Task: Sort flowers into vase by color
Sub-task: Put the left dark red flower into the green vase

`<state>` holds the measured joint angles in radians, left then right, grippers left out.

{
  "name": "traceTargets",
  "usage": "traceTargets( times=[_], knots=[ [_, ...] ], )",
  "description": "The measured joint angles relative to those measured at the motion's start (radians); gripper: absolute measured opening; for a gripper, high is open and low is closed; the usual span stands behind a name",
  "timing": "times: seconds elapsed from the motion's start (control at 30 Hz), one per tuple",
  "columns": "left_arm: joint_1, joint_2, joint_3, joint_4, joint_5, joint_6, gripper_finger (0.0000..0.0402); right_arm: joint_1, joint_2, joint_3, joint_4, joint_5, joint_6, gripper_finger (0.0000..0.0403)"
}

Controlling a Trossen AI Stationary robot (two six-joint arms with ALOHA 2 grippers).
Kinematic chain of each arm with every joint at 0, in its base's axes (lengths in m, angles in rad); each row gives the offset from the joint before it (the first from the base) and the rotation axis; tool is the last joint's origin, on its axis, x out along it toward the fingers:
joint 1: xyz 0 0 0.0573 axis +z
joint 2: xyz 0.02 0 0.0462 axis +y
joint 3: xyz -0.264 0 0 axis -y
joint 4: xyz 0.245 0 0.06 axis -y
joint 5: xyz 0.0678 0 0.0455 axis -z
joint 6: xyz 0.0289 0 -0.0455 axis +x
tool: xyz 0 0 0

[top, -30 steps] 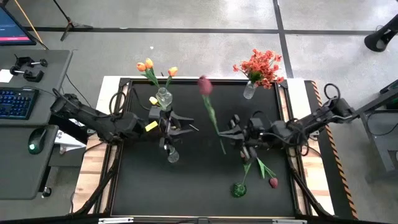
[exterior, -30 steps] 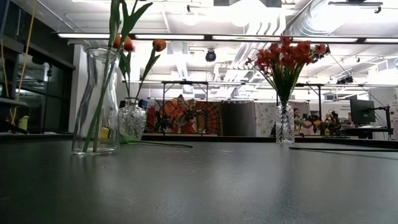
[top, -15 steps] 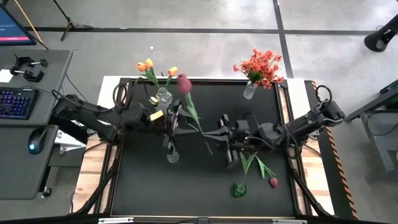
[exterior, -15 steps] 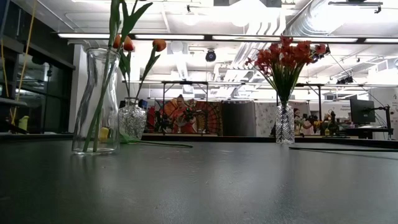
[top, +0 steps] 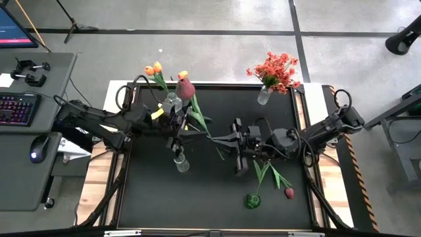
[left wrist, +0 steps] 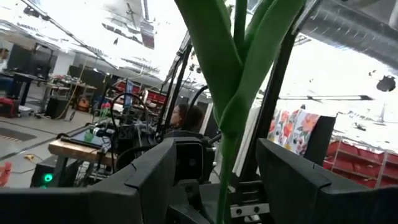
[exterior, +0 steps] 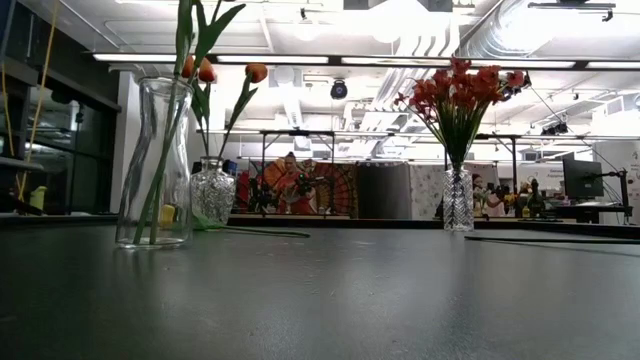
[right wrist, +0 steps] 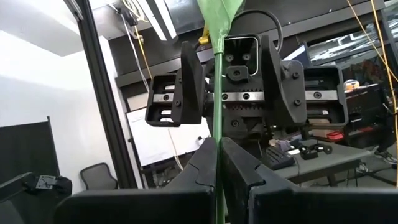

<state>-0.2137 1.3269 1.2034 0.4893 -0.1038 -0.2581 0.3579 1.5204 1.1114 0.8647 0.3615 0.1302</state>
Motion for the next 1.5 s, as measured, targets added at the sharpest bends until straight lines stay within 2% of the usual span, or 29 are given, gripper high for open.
traceTargets(
  times=[0.17,0.27,0.57,0.67,0.73,0.83,0.97,1.07,1.17,1.3,1.5],
  knots=[
    [-0.010,0.007,0.000,-0.003,-0.060,0.000,0.0205,-0.005,0.000,0.000,0.000,0.000,0.000,0.0000],
    [-0.010,0.005,0.000,0.004,-0.086,0.017,0.0180,-0.005,0.000,0.000,0.000,0.000,0.000,0.0000],
    [-0.009,0.005,0.000,0.004,-0.109,0.024,0.0013,-0.005,-0.001,0.000,0.000,0.006,-0.009,0.0000],
    [-0.002,0.005,0.000,-0.001,-0.116,0.026,0.0010,-0.005,-0.010,0.000,-0.011,0.051,-0.015,0.0002],
    [0.005,-0.004,0.000,-0.029,-0.117,0.026,0.0005,-0.003,-0.035,0.000,-0.043,0.077,-0.019,0.0018],
    [0.015,-0.027,-0.001,-0.124,-0.127,0.026,0.0003,0.005,-0.112,0.000,-0.146,0.117,-0.027,0.0065],
    [0.025,-0.043,-0.002,-0.239,-0.133,-0.009,0.0002,0.041,-0.238,0.001,-0.401,0.225,-0.026,0.0146],
    [0.026,-0.031,-0.002,-0.254,-0.134,-0.027,0.0001,0.058,-0.317,0.001,-0.559,0.264,0.009,0.0198],
    [0.026,0.018,0.000,-0.251,-0.133,-0.061,0.0001,0.053,-0.348,0.001,-0.632,0.267,0.066,0.0232],
    [0.031,0.115,0.081,-0.283,-0.128,-0.050,0.0001,0.043,-0.329,0.000,-0.646,0.247,0.041,0.0246],
    [0.031,0.242,0.258,-0.443,-0.089,0.015,0.0000,0.029,-0.321,0.000,-0.664,0.229,0.040,0.0248]
  ],
)
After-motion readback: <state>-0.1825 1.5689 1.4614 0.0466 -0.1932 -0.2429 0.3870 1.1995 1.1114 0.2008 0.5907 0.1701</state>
